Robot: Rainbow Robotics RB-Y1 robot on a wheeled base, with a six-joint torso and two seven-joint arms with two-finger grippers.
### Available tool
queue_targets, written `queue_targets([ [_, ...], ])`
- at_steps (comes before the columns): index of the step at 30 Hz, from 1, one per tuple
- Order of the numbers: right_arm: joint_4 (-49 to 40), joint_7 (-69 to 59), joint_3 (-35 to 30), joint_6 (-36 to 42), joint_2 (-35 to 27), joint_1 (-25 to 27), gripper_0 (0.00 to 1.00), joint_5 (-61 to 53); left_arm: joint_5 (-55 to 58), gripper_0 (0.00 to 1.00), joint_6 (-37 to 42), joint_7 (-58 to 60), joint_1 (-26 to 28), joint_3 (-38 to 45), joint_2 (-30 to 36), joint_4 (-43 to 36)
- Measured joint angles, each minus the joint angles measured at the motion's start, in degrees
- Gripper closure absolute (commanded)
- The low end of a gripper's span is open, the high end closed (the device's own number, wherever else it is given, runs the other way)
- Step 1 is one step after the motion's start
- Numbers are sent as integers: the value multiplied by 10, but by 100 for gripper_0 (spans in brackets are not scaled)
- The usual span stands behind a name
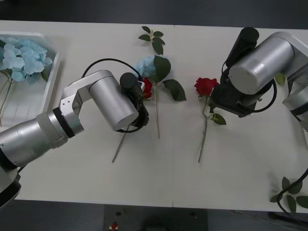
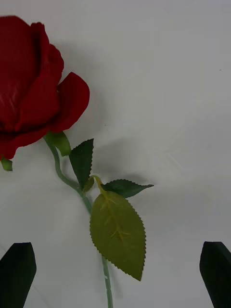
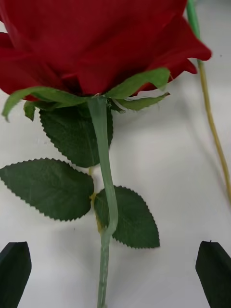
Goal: Put the red flowers into the right box and the blue flowers into the left box
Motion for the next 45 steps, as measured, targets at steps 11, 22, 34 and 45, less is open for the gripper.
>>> queue_targets([
  [11, 4, 0, -12, -46, 56, 55, 1, 78, -9, 0, -40, 10, -30, -21, -28, 90],
  [22, 36, 21, 2, -114, 64, 56, 1, 93, -27, 0, -68, 10, -30, -21, -28, 108],
  [34, 38, 159, 2, -138, 64, 56, 1, 88, -27, 100, -71, 10, -30, -21, -28, 116],
  [45, 118, 181, 60, -254, 64, 56, 1, 104, -27, 100, -72, 10, -30, -22, -28, 116],
])
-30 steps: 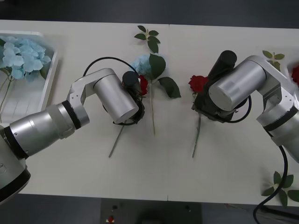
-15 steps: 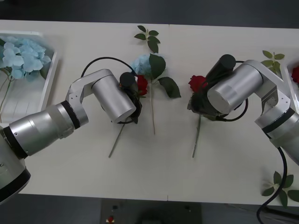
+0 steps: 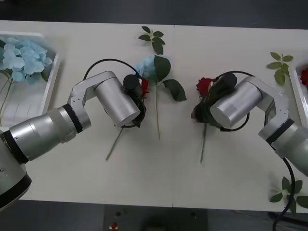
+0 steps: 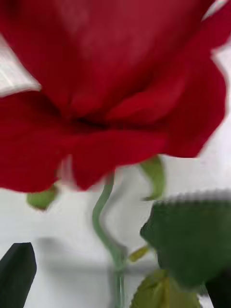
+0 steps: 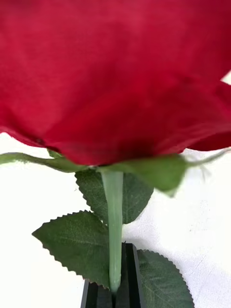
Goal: Put the red flowers into the right box and the blue flowers into the left box
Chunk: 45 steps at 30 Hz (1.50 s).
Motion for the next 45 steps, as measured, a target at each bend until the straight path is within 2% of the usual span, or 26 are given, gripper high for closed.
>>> queue_targets([
  [10, 13, 0, -6, -20, 0, -4, 1, -5, 0, 100, 0, 0, 0, 0, 4, -1],
  [12, 13, 0, -6, -21, 0, -4, 8, -5, 7, 100, 0, 0, 0, 0, 12, -10],
  [13, 14, 0, -6, -20, 0, -4, 19, -5, 14, 100, 4, 0, 0, 0, 18, -17],
  [14, 15, 0, -6, -20, 0, -4, 36, -5, 20, 100, 13, 0, 0, 0, 25, -26],
  [15, 15, 0, -6, -20, 0, -4, 58, -4, 28, 100, 27, 0, 0, 2, 32, -38],
  [16, 16, 0, -6, -20, 0, -4, 72, 0, 37, 100, 44, 0, 0, 6, 39, -51],
  [17, 16, 0, -5, -20, 0, -4, 100, 4, 46, 100, 61, 0, 0, 12, 47, -64],
  [29, 17, 29, 12, -20, -1, -6, 100, 17, 175, 100, 206, -21, 3, 182, 120, -198],
  [35, 12, 38, 10, -12, -10, -7, 100, -1, 238, 100, 268, -89, 42, 323, 151, -265],
  [41, -43, 38, -36, 109, -32, -7, 100, -29, 300, 100, 343, -120, 64, 451, 188, -299],
  [45, -91, 41, -81, 199, -65, -23, 100, -93, 323, 100, 350, -120, 64, 511, 209, -304],
])
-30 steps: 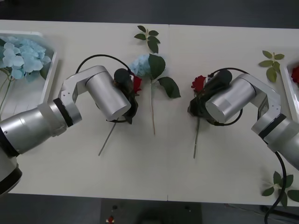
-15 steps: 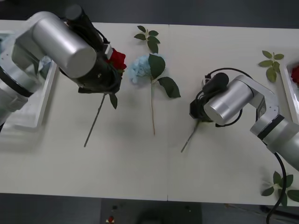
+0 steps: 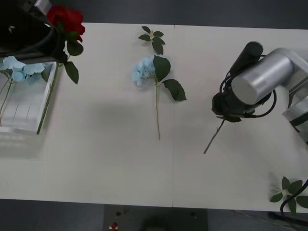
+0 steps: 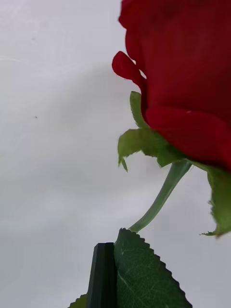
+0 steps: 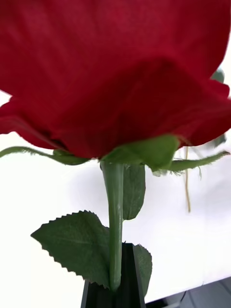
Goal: Put the red flowers into the right box and the blue flowers into the left box
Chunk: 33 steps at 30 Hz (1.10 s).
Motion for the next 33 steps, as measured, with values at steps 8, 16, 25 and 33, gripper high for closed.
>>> queue_targets([
  [8, -37, 27, -67, 139, -96, -78, 100, -111, 7, 100, -18, -41, 24, 118, 33, 5],
  [16, -30, 102, -156, 213, -189, -110, 100, -154, 18, 100, 0, -197, 41, 196, 82, 135],
  [25, 148, 278, -274, 196, -226, -110, 100, -159, -20, 100, -33, -311, 41, 202, 135, 271],
  [33, 291, 452, -276, 124, -257, -110, 100, -115, -52, 100, -137, -408, 41, 218, 140, 390],
])
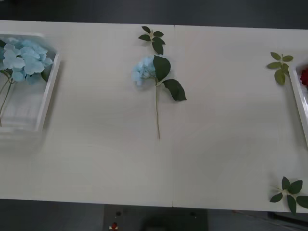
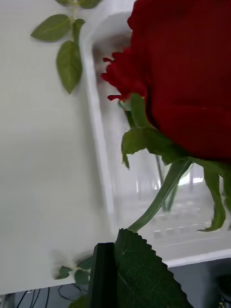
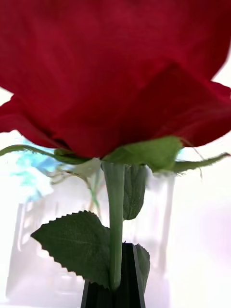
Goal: Put the red flowers into the right box and the blue flowers into the left box
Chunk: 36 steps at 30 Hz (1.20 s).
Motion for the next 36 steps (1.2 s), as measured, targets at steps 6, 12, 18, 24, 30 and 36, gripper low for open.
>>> queue_targets([
  [6, 82, 111, 0, -74, 0, 0, 100, 52, -2, 100, -117, -4, 17, -33, 0, 26],
  [12, 140, 135, 0, -166, 3, 0, 100, 138, 18, 100, -212, -4, 56, -130, 0, 27],
  [18, 162, 165, 0, -262, 27, 18, 100, 178, 21, 100, -260, 7, 61, -160, -8, 43],
  [24, 161, 165, 0, -365, 63, 81, 100, 170, 15, 100, -377, 136, 74, -192, -36, 46],
  [30, 161, 165, 0, -400, 77, 105, 100, 202, -40, 100, -429, 190, 78, -233, -42, 46],
  [36, 161, 165, 0, -400, 77, 105, 58, 202, -90, 100, -419, 238, 76, -240, -44, 43],
])
